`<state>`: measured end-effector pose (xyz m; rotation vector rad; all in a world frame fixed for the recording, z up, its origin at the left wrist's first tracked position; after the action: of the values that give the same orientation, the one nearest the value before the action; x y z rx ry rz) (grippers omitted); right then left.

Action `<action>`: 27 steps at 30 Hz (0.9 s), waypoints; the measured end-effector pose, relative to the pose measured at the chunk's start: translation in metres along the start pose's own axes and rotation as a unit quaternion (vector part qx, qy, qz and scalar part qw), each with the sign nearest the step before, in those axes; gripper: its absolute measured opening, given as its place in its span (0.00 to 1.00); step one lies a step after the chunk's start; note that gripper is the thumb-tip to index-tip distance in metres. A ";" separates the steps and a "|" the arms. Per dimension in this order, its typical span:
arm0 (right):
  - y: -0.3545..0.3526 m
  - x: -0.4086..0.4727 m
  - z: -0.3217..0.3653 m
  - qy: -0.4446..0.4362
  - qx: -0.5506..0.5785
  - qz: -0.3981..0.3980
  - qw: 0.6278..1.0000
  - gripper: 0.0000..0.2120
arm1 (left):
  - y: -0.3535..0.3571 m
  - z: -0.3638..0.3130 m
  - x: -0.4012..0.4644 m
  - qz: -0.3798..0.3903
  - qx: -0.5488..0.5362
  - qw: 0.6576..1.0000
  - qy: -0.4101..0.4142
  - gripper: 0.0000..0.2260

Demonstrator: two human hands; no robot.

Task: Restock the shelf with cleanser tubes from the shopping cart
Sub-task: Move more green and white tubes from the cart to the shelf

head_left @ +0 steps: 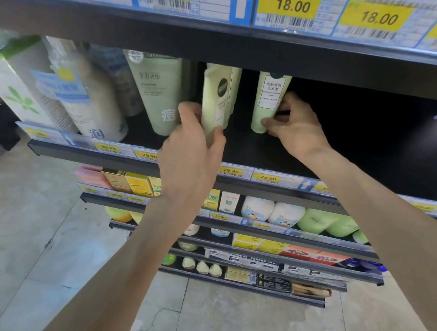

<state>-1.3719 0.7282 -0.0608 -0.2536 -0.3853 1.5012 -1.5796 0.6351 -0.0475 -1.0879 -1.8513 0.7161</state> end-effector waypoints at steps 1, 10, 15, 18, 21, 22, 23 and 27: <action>0.000 0.001 0.000 -0.003 -0.004 0.000 1.000 0.19 | 0.000 0.001 0.002 0.000 -0.003 1.000 0.005 0.13; 0.002 0.010 0.005 -0.016 -0.031 -0.028 0.999 0.20 | 0.001 0.005 0.005 0.006 0.010 1.000 0.005 0.19; 0.005 0.018 0.003 -0.022 -0.039 -0.037 0.998 0.20 | 0.005 0.005 0.012 -0.004 0.013 1.000 0.005 0.20; 0.006 0.022 0.002 -0.022 -0.040 -0.046 0.998 0.20 | 0.006 0.005 0.013 -0.005 0.025 1.000 0.013 0.23; 0.008 0.025 0.001 -0.024 -0.037 -0.053 0.998 0.20 | 0.005 0.006 0.009 -0.003 0.032 0.999 0.023 0.27; 0.009 0.026 0.001 -0.024 -0.038 -0.055 0.998 0.20 | 0.005 0.006 0.006 -0.004 0.029 0.999 0.027 0.28; 0.010 0.027 0.001 -0.024 -0.039 -0.057 0.997 0.20 | 0.003 0.005 0.003 -0.006 0.022 0.999 0.031 0.29; 0.014 0.030 -0.006 -0.016 -0.044 -0.051 0.998 0.21 | -0.003 0.005 -0.018 -0.033 0.001 0.998 0.056 0.29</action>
<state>-1.3819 0.7592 -0.0691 -0.2753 -0.4845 1.3912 -1.5807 0.6173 -0.0549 -1.0407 -1.7824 0.6069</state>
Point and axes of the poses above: each hand's wrist, its own x-axis towards the middle knuckle, its own y-axis out of the palm, z = x × y, the point moved 7 cm from there along x, towards the middle knuckle, and after that the axes turned 13 degrees about x, right-handed, at the moved point
